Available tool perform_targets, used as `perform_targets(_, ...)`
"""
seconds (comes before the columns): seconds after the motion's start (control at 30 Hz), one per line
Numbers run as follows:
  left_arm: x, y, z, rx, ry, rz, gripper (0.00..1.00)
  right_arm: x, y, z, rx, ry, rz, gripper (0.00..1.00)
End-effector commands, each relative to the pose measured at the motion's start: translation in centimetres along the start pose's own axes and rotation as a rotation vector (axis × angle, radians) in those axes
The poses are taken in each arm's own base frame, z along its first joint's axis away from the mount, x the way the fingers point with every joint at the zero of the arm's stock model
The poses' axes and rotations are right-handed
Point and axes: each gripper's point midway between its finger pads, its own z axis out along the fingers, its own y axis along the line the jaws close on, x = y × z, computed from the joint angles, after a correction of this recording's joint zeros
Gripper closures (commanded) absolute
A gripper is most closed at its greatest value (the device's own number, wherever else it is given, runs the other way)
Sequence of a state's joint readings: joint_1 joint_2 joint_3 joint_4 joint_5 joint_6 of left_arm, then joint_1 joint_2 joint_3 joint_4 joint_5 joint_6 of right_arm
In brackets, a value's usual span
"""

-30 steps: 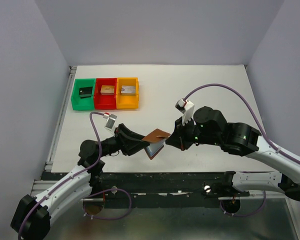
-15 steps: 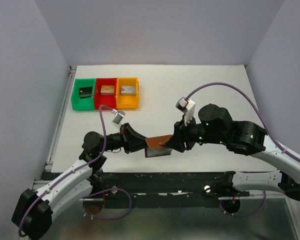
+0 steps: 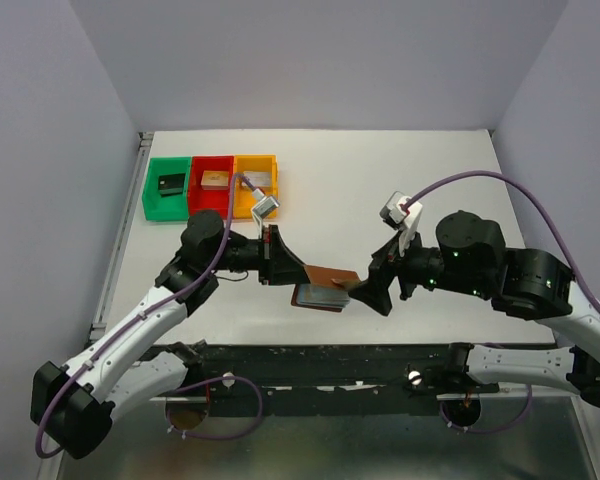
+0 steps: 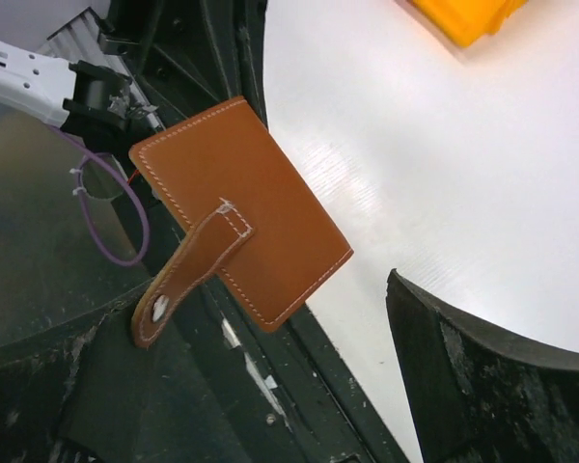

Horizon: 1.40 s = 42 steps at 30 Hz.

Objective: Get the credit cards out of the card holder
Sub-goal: Open the card holder.

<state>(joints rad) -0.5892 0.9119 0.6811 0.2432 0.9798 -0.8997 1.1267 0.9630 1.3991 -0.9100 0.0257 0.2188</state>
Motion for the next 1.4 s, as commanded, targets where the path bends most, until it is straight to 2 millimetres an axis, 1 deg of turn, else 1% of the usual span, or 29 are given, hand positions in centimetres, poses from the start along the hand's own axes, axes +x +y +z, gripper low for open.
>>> perform_targets(0.0, 2.2, 1.7, -0.2, -0.093, 0.16, -0.122, 1.0, -1.3, -0.4, -0.9, 0.029, -0.037, -0.112, 0.0)
perform_targets(0.07, 2.6, 2.8, -0.1, -0.135, 0.196, -0.168, 1.0, -2.0, -0.3, -1.1, 0.035, -0.061, -0.136, 0.01)
perform_targets(0.17, 2.7, 3.7, 0.1, -0.163, 0.216, -0.21, 1.0, -2.9, -0.2, -1.4, 0.041, -0.085, -0.169, 0.0)
perform_targets(0.27, 2.8, 4.5, 0.2, -0.2, 0.234, -0.24, 1.0, -3.2, 0.0, -0.9, 0.048, -0.076, -0.207, 0.0)
perform_targets(0.4, 2.4, 4.8, 0.4, -0.226, 0.244, -0.258, 1.0, -2.4, 0.6, 0.9, 0.067, -0.009, -0.278, 0.0)
perform_targets(0.57, 1.5, 4.1, 0.5, -0.22, 0.233, -0.246, 1.0, -0.6, 0.5, 4.1, 0.116, 0.086, -0.317, 0.01)
perform_targets(0.67, 1.4, 3.7, 0.5, -0.216, 0.233, -0.241, 1.0, 0.0, 0.2, 5.4, 0.148, 0.11, -0.312, 0.04)
perform_targets(0.9, 1.4, 3.4, 0.3, -0.216, 0.237, -0.233, 1.0, 1.6, 0.2, 7.3, 0.15, 0.193, -0.332, 0.18)
perform_targets(0.97, 1.3, 3.3, 0.2, -0.216, 0.235, -0.228, 1.0, 2.1, 0.2, 7.5, 0.146, 0.216, -0.333, 0.22)
perform_targets(1.13, 1.1, 2.8, 0.1, -0.21, 0.234, -0.217, 1.0, 4.1, -0.1, 7.7, 0.145, 0.279, -0.333, 0.32)
perform_targets(1.2, 1.0, 2.6, 0.1, -0.208, 0.231, -0.211, 1.0, 4.9, -0.3, 7.7, 0.15, 0.293, -0.326, 0.38)
perform_targets(1.23, 0.9, 2.5, 0.1, -0.206, 0.23, -0.207, 1.0, 5.2, -0.4, 7.7, 0.152, 0.299, -0.322, 0.44)
perform_targets(1.3, 0.9, 2.4, 0.2, -0.2, 0.232, -0.204, 1.0, 5.7, -0.3, 7.9, 0.146, 0.31, -0.317, 0.53)
perform_targets(1.37, 0.8, 2.2, 0.2, -0.194, 0.23, -0.198, 1.0, 6.2, -0.3, 8.1, 0.148, 0.323, -0.312, 0.55)
